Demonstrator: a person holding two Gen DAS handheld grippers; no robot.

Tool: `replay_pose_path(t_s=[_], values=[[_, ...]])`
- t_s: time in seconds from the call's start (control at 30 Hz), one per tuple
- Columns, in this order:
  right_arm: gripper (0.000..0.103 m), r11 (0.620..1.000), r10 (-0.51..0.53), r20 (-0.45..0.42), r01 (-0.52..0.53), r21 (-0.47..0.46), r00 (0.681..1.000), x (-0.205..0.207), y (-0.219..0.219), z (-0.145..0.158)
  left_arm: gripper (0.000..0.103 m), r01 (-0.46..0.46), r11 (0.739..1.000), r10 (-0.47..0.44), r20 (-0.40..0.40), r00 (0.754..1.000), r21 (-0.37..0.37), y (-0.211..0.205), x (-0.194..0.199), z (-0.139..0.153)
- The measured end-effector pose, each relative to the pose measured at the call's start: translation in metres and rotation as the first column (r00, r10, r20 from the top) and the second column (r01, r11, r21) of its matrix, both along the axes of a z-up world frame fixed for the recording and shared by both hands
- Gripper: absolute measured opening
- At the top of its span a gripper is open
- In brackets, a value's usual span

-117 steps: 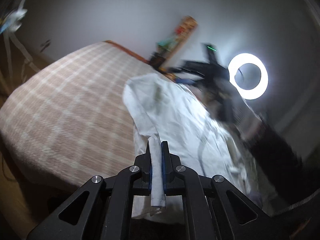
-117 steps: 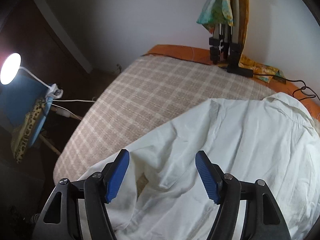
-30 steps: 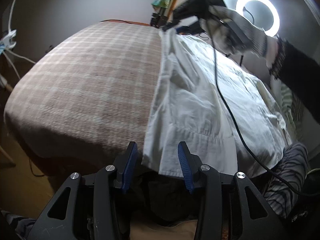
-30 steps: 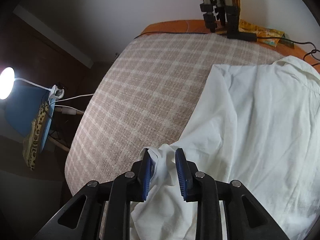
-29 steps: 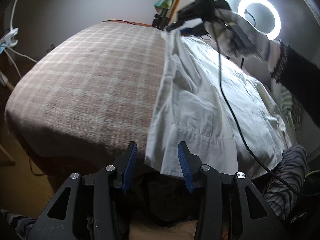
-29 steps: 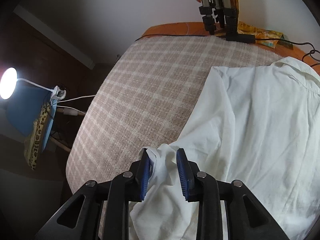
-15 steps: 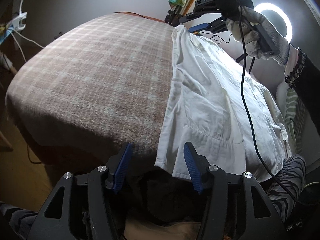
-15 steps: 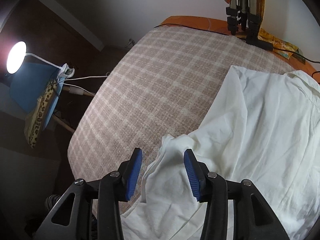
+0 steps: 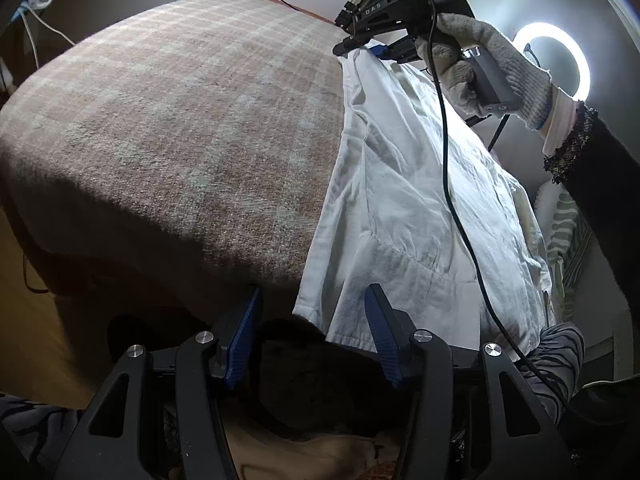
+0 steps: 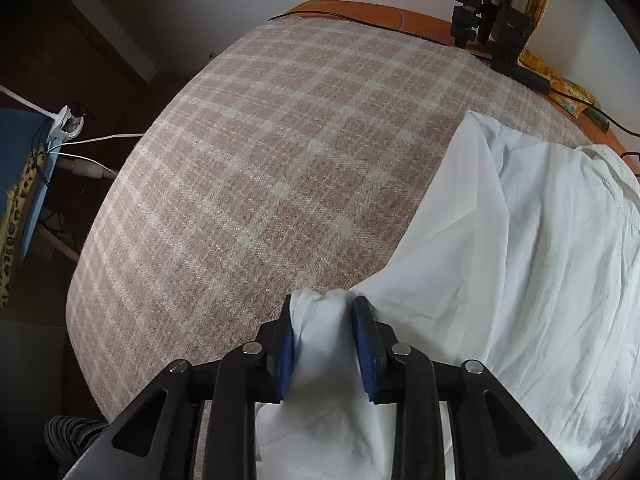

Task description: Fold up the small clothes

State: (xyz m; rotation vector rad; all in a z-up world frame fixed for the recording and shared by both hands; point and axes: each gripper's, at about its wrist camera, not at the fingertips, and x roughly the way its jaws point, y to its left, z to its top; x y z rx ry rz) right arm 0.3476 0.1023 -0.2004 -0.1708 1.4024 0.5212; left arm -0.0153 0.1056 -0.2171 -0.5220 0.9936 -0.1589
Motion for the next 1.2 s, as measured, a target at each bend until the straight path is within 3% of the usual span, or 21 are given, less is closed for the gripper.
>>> replay_pose_path(t_s=[0.07, 0.17, 0.27, 0.5, 0.73, 1.0, 1.2], values=[[0.017, 1.0, -0.002, 0.01, 0.002, -0.002, 1.0, 0.001, -0.001, 0.0, 0.025, 0.002, 1.0, -0.002, 0.003, 1.0, -0.031, 0.0, -0.002, 0.001], [0.013, 1.0, -0.001, 0.025, 0.001, -0.002, 1.0, -0.001, -0.003, 0.001, 0.011, 0.018, 0.999, -0.017, 0.031, 0.999, -0.04, -0.004, -0.007, 0.007], [0.011, 1.0, -0.004, 0.035, 0.004, 0.017, 0.999, -0.002, -0.008, 0.008, 0.006, 0.045, 0.999, -0.045, 0.072, 0.996, -0.006, -0.011, -0.011, 0.016], [0.009, 0.994, -0.012, 0.073, 0.004, 0.111, 0.997, -0.008, -0.036, 0.04, 0.006, 0.097, 0.994, -0.103, 0.153, 0.983, 0.048, -0.022, -0.011, 0.041], [0.009, 0.978, -0.082, 0.122, 0.057, 0.199, 0.989, -0.013, -0.105, 0.075, 0.005, 0.221, 0.971, -0.234, 0.197, 0.952, 0.088, -0.055, -0.006, 0.061], [0.009, 0.955, -0.19, 0.088, 0.163, 0.25, 0.978, -0.019, -0.181, 0.065, 0.005, 0.361, 0.924, -0.381, 0.207, 0.901, 0.131, -0.106, 0.0, 0.068], [0.009, 0.943, -0.224, 0.047, 0.205, 0.263, 0.973, -0.018, -0.209, 0.042, 0.005, 0.469, 0.868, -0.493, 0.176, 0.852, 0.16, -0.148, 0.005, 0.059]])
